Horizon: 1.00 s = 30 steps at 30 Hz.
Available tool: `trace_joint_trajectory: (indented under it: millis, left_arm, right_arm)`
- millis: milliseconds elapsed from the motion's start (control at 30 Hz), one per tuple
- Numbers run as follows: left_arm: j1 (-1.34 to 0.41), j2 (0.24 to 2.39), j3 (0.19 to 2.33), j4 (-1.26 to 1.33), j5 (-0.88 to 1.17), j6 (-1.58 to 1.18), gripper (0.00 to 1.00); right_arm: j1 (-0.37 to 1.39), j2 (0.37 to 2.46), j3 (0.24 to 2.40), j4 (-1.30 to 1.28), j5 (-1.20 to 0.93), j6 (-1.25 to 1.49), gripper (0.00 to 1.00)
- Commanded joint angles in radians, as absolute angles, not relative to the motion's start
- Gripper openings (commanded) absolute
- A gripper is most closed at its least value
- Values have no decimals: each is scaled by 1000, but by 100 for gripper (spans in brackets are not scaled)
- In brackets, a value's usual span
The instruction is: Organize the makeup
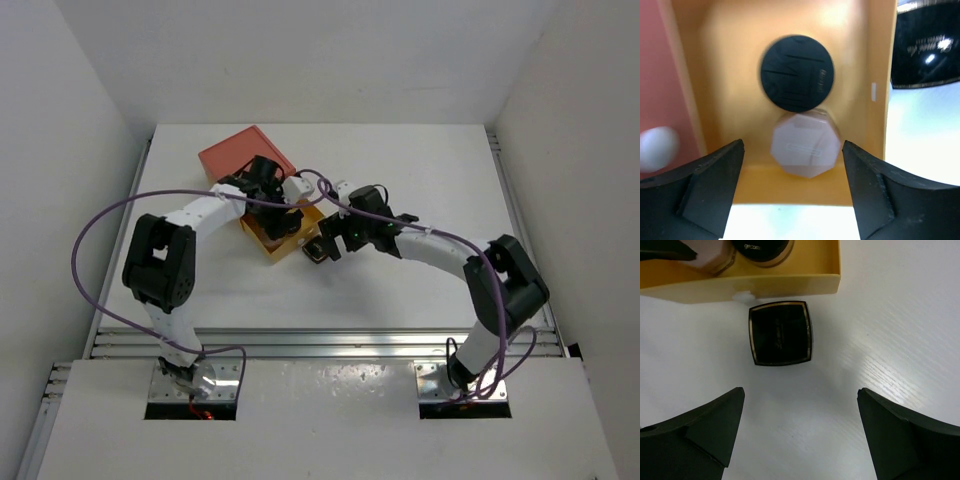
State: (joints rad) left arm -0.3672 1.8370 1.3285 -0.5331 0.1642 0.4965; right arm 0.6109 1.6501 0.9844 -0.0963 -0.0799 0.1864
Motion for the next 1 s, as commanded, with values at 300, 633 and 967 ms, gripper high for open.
trace_joint_trajectory:
  millis: [300,633,967]
  left_arm:
    - [-373,1648,1494,-620,141,364,82]
    - [-249,1661,1591,-611,66,226,82]
    - [-141,1782,1681,-525,3,172,82]
  right_arm:
    - [627,1911,1077,155,-54,284,93]
    - [663,1993,1040,219,-52,261,84]
    - [687,1973,1006,193,-52,230,78]
